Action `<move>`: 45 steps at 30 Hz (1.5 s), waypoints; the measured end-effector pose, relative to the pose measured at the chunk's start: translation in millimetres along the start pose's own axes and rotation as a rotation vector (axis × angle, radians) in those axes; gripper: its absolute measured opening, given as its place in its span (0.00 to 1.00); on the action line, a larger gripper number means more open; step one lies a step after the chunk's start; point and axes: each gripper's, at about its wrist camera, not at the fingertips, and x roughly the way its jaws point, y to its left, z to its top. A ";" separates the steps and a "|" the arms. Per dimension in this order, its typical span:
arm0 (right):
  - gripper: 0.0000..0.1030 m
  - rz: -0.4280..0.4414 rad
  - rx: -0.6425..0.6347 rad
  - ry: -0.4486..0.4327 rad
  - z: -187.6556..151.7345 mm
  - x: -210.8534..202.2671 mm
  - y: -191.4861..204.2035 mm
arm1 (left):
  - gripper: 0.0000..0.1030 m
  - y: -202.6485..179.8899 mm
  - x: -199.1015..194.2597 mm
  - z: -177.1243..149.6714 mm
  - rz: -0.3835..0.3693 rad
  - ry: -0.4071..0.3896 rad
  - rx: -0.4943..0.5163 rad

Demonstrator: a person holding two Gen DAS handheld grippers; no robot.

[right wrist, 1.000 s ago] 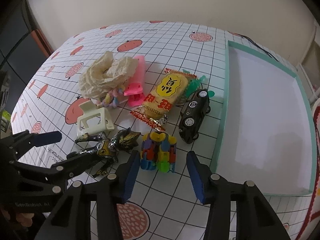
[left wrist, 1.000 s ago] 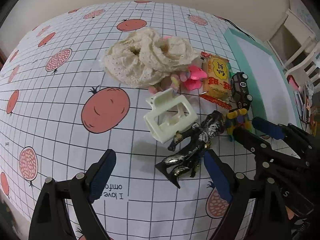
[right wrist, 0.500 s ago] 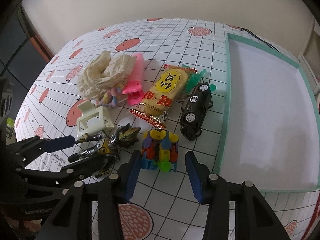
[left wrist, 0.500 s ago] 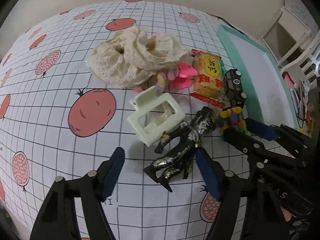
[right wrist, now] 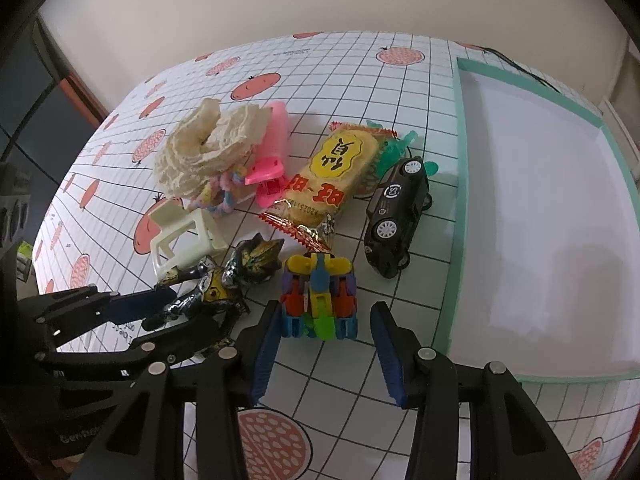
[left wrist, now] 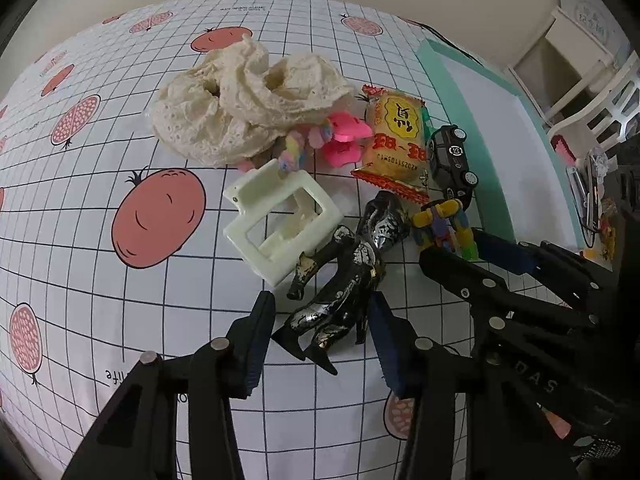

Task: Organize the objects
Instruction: 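Close the right gripper on the multicolour block toy while the left grips the black action figure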

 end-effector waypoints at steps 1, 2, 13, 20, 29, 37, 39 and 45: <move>0.47 -0.004 0.000 0.003 -0.6 0.9 0.2 | 0.47 -0.2 1.3 0.7 -0.002 0.006 0.004; 0.47 -0.008 0.000 0.008 -1.3 2.6 0.4 | 0.46 -1.9 1.8 0.2 -0.002 0.010 0.010; 0.45 0.002 0.002 0.001 0.1 1.2 -0.4 | 0.35 -23.1 19.7 7.8 -0.036 0.027 0.054; 0.38 0.005 -0.010 0.001 -0.1 -1.1 -0.3 | 0.35 -31.8 22.1 6.7 -0.040 0.033 0.079; 0.35 0.022 -0.028 -0.032 6.0 -13.9 2.6 | 0.34 -34.3 11.1 2.4 -0.059 0.011 0.090; 0.32 0.026 -0.026 -0.065 8.0 -24.2 0.5 | 0.30 -43.4 7.3 13.7 -0.077 -0.027 0.122; 0.32 0.029 -0.025 -0.071 8.6 -26.4 0.0 | 0.29 -46.8 7.5 14.9 -0.078 -0.031 0.129; 0.32 0.033 -0.024 -0.106 12.9 -35.8 1.1 | 0.29 -43.3 3.4 19.8 -0.096 -0.065 0.141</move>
